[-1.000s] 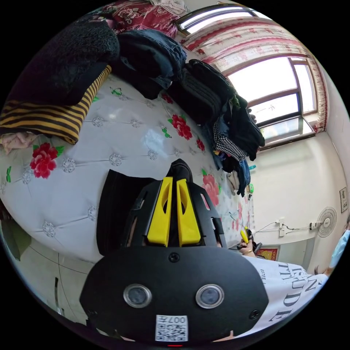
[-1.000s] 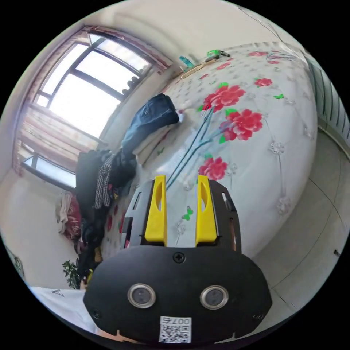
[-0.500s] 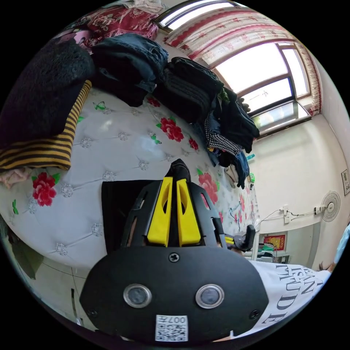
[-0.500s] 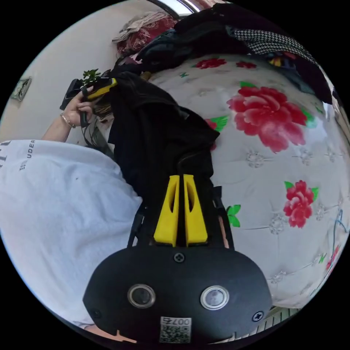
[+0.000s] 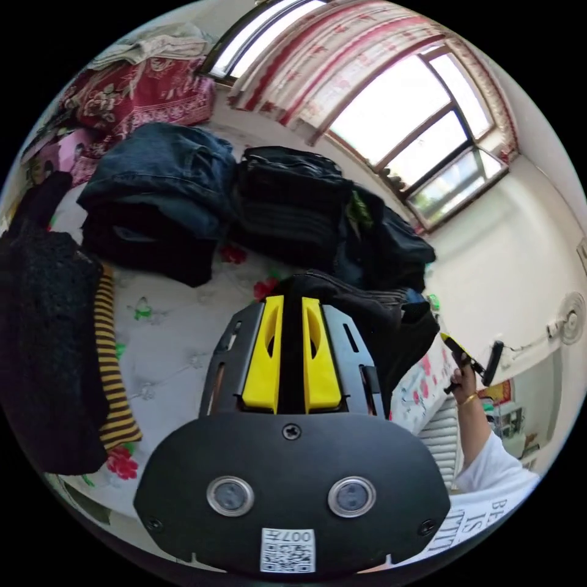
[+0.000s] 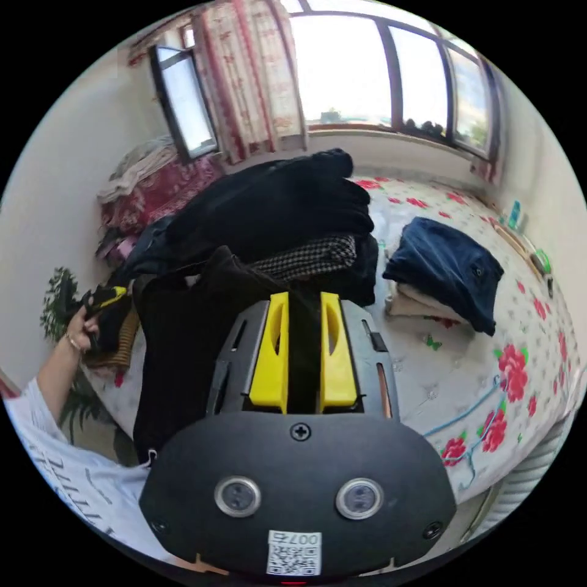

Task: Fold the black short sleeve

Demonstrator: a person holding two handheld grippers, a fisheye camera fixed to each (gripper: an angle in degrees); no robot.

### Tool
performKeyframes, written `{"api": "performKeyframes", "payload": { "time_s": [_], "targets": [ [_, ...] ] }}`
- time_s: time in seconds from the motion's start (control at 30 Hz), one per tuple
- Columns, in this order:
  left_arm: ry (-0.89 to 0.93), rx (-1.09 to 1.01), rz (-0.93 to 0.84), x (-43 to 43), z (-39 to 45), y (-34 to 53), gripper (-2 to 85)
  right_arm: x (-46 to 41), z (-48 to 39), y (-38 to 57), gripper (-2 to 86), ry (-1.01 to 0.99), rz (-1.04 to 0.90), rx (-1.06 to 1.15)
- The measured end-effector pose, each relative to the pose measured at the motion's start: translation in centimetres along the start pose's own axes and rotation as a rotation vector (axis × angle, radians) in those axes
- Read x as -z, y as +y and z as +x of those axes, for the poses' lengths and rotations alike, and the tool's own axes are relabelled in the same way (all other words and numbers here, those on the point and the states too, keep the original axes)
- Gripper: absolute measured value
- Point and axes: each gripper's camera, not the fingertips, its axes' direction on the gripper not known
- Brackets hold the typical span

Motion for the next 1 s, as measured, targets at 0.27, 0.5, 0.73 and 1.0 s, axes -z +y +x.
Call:
{"api": "performKeyframes", "payload": {
  "time_s": [0.27,0.5,0.73,1.0],
  "targets": [
    [-0.139,-0.072,-0.192,0.6,-3.0,15.8,7.9,0.6,-1.0,18.1,4.5,-0.137,-0.127,-0.151],
    [-0.139,-0.051,-0.490,0.2,-2.2,31.8,8.4,3.7,-5.0,35.8,6.7,-0.109,-0.383,-0.318],
    [-0.238,-0.250,-0.486,-2.2,0.7,28.1,-0.7,1.8,-6.7,36.5,1.6,0.112,-0.462,-0.273],
    [-0.281,-0.055,-0.292,2.3,2.2,22.7,1.1,8.0,-2.2,33.1,2.4,0.003,-0.235,-0.302]
  ]
}}
